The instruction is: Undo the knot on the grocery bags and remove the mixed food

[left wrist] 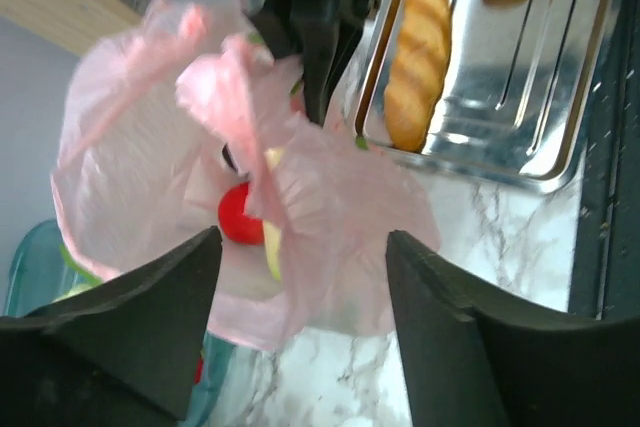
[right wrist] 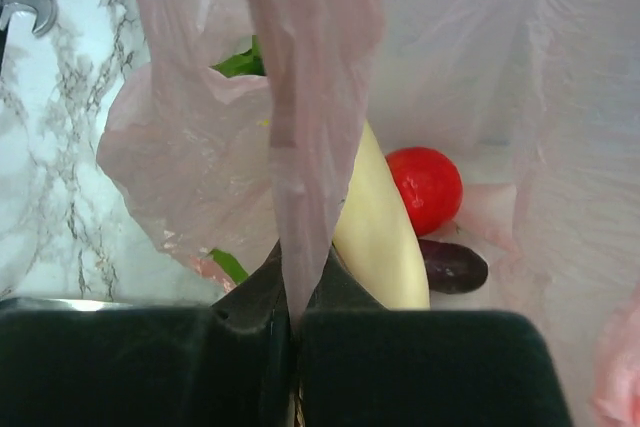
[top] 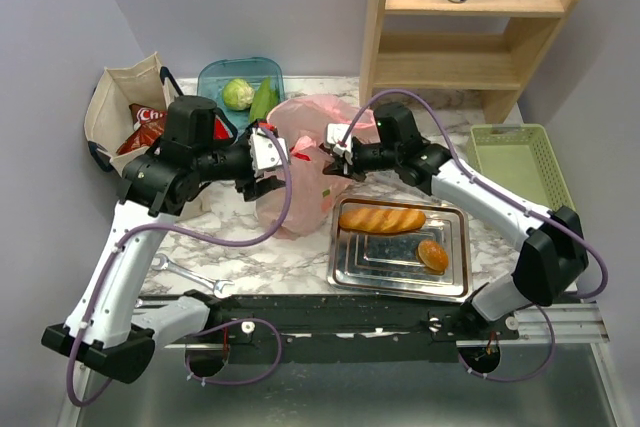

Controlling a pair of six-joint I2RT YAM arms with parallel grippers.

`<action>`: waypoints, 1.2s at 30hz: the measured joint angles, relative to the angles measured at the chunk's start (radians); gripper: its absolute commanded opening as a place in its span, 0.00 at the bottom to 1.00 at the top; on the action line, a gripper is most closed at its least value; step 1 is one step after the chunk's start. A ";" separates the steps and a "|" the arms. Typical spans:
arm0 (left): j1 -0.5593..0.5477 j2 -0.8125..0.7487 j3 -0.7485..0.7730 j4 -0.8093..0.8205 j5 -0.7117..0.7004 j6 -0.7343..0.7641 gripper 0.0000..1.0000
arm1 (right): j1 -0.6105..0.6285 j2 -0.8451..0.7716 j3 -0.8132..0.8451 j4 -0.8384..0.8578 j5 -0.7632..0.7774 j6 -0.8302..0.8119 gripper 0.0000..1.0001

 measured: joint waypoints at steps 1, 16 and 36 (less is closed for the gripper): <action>0.002 0.005 -0.006 -0.009 -0.016 0.031 0.72 | -0.002 -0.015 -0.014 0.000 0.008 -0.006 0.01; 0.316 -0.142 -0.533 0.401 -0.196 0.215 0.00 | 0.031 -0.178 -0.107 0.082 0.286 0.127 0.01; 0.499 -0.563 -0.884 0.367 0.022 0.842 0.00 | 0.288 -0.236 0.103 -0.260 0.232 0.176 1.00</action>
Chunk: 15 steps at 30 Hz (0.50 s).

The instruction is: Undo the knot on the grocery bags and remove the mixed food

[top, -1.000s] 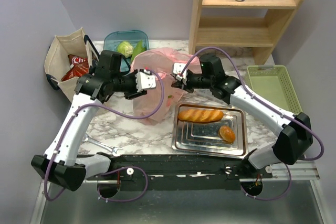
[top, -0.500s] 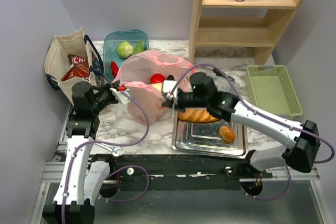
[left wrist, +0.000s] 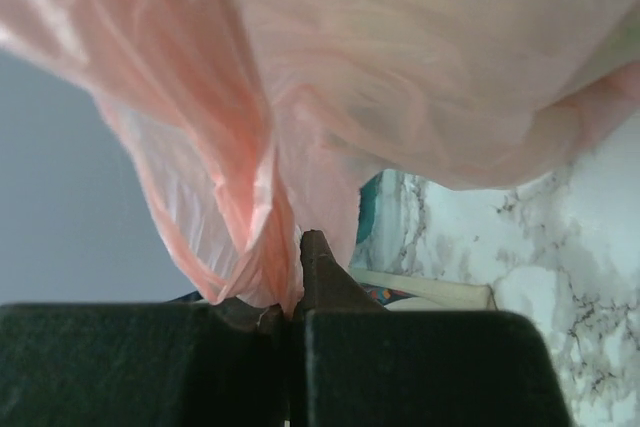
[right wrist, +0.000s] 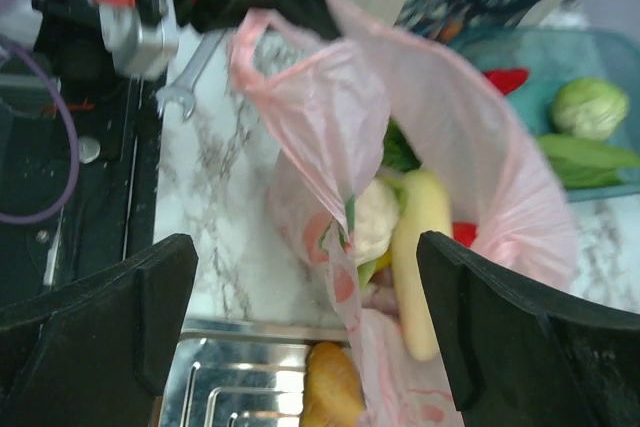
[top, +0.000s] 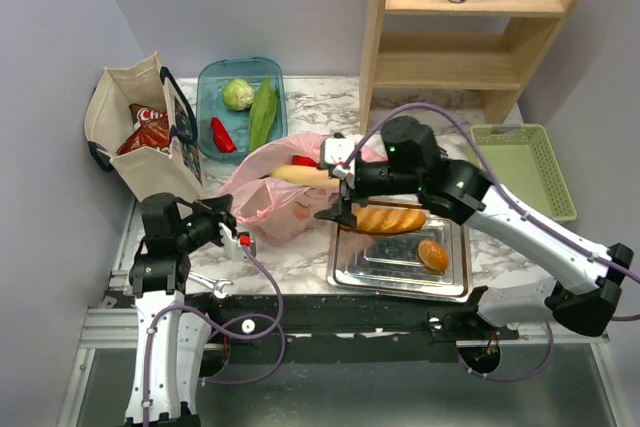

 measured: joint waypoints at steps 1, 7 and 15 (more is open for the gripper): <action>0.002 -0.012 -0.023 -0.013 0.003 0.043 0.00 | -0.008 -0.010 0.021 -0.004 0.000 -0.004 1.00; 0.005 -0.002 -0.053 -0.051 0.003 0.151 0.09 | -0.110 -0.016 0.100 -0.014 0.032 -0.011 1.00; 0.009 -0.069 -0.042 -0.132 0.023 0.223 0.28 | -0.262 0.296 0.262 -0.045 0.102 0.039 1.00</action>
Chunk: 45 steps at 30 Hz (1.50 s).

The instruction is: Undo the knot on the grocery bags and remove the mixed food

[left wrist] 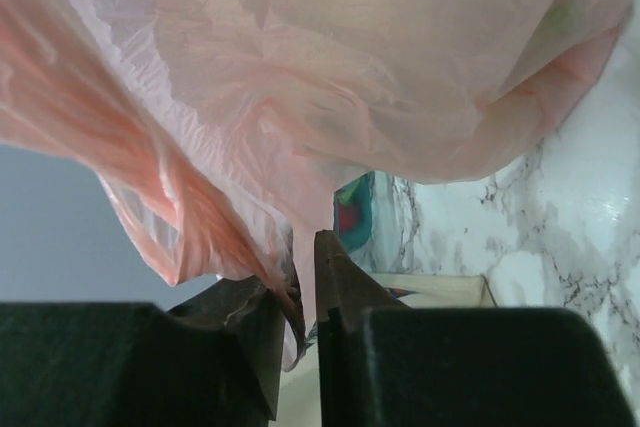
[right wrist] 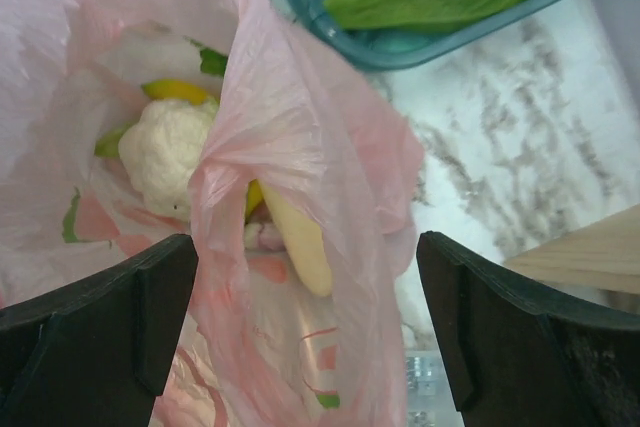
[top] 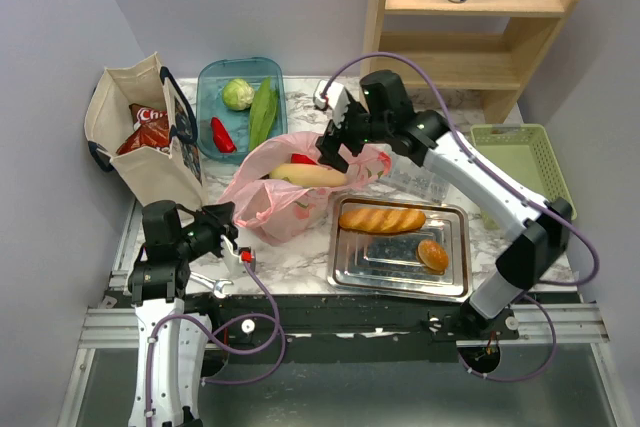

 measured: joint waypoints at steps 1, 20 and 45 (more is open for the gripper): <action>0.000 -0.002 0.003 -0.014 0.000 -0.005 0.32 | 0.003 0.037 0.018 -0.034 -0.004 -0.005 0.98; -0.009 0.496 1.173 -0.378 0.095 -1.073 0.94 | 0.005 0.143 0.120 -0.112 -0.310 0.291 0.01; -0.399 0.269 -0.042 -0.249 -0.541 -1.120 0.45 | -0.011 0.047 -0.159 0.119 -0.445 0.409 0.01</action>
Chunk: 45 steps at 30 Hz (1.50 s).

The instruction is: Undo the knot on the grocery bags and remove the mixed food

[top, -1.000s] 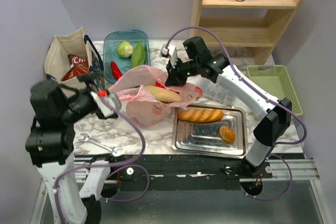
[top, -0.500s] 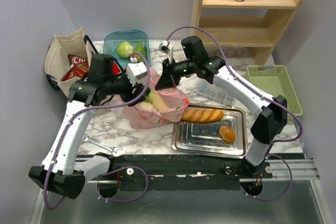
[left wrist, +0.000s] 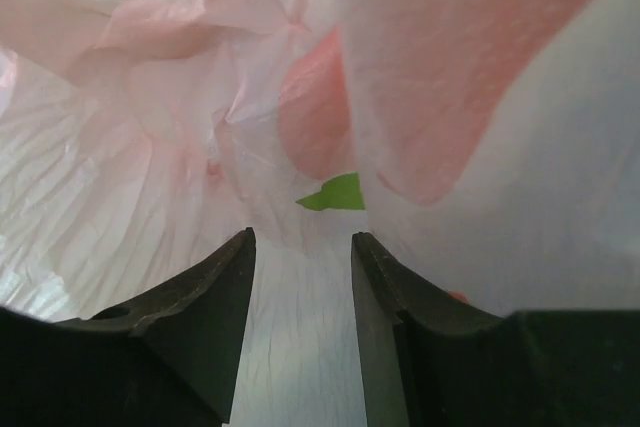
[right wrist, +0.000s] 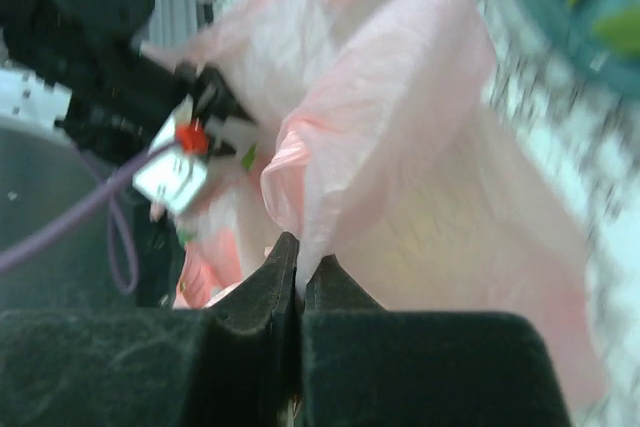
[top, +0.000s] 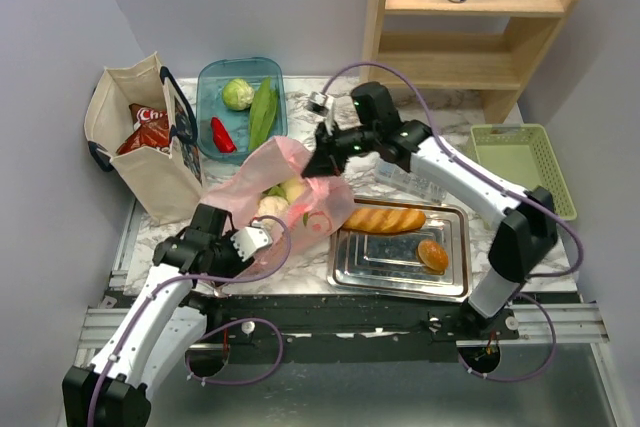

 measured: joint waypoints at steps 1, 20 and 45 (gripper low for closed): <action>0.000 -0.019 -0.020 0.005 -0.029 0.002 0.45 | 0.011 0.040 0.048 0.016 0.001 0.001 0.01; 0.348 -0.227 0.101 -0.141 0.171 0.192 0.86 | 0.080 -0.132 -0.302 0.023 0.139 -0.333 0.01; 0.011 0.219 0.159 0.307 0.087 0.349 0.98 | 0.065 -0.104 -0.326 0.230 0.261 -0.025 0.01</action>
